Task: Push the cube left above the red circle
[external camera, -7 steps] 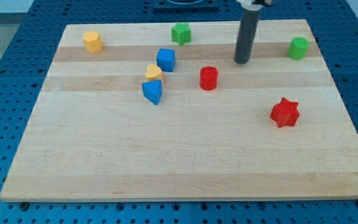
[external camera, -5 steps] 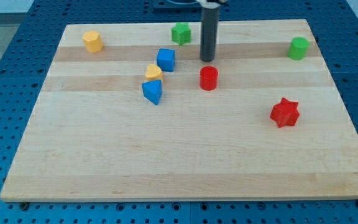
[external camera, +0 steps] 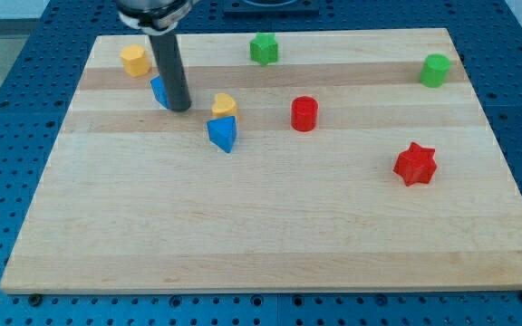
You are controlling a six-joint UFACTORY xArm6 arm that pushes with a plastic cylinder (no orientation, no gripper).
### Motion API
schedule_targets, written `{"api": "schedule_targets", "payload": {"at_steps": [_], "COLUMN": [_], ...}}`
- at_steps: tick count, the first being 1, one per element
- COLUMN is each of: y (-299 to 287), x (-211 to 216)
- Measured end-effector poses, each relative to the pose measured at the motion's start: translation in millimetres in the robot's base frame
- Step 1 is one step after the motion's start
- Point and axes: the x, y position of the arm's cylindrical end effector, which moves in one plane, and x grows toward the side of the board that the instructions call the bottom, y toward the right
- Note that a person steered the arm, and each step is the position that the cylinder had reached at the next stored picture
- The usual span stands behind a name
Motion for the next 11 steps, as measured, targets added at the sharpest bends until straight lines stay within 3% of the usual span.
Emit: {"api": "schedule_targets", "payload": {"at_steps": [1, 2, 3, 4, 5, 7, 10, 11], "y": [-21.2, -29.7, -44.8, -50.1, -50.0, -29.7, 205.3, 246.6], "x": [49.6, 59.3, 36.8, -23.5, -57.3, -50.4, -45.4, -45.4]}}
